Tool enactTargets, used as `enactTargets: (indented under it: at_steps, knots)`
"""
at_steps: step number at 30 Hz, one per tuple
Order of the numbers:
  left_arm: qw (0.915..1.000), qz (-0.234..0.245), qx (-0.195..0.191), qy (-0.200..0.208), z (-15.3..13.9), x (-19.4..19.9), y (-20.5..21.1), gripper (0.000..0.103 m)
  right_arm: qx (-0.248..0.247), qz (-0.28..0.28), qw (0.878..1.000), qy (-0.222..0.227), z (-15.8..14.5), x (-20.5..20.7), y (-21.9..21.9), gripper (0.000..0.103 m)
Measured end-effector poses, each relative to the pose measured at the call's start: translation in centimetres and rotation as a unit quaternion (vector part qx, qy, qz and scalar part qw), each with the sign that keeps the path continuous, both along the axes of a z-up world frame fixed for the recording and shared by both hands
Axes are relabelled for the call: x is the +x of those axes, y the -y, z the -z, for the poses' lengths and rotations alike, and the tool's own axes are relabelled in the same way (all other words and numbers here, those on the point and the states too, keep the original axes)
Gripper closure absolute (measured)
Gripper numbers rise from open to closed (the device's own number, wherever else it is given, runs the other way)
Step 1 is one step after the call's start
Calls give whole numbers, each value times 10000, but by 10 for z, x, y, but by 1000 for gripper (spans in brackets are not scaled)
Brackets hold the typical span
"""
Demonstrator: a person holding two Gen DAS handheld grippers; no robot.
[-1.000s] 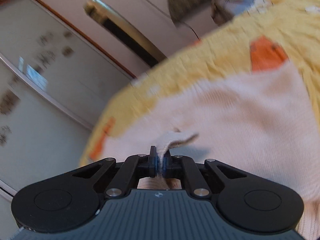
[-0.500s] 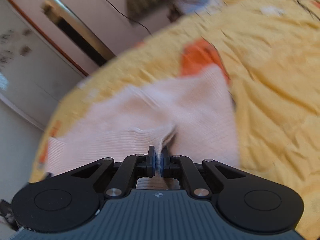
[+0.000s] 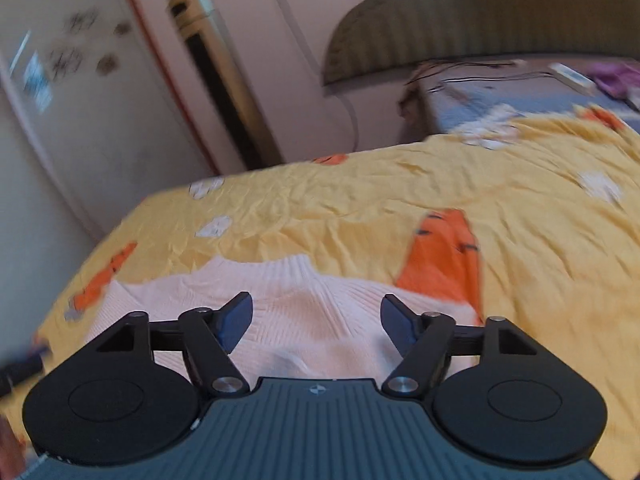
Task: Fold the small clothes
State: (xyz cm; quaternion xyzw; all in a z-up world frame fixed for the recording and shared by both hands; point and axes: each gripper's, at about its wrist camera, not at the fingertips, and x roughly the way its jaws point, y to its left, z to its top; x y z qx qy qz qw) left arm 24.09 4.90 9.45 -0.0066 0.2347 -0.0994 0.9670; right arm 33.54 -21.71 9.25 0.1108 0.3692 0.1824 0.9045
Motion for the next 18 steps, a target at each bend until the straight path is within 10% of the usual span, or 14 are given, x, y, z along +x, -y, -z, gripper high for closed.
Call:
enactTargets:
  at_steps: [5, 11, 12, 13, 18]
  knots:
    - [9760, 530, 578, -2033, 41, 129, 14, 29, -432, -470, 9966, -521, 24, 75, -42, 33]
    - [9741, 665, 1156, -1826, 83, 147, 26, 38, -930, -1074, 9846, -1016, 65, 123, -75, 30]
    - [9751, 838, 1184, -1680, 84, 146, 29, 56, -1080, -1219, 9830, -853, 69, 121, -80, 38]
    - [9755, 964, 1188, -1579, 84, 145, 32, 83, -1102, -1440, 9810, -687, 70, 118, -84, 67]
    - [9826, 808, 1378, -949, 74, 139, 40, 95, -585, -1460, 9867, -420, 59, 115, -76, 89]
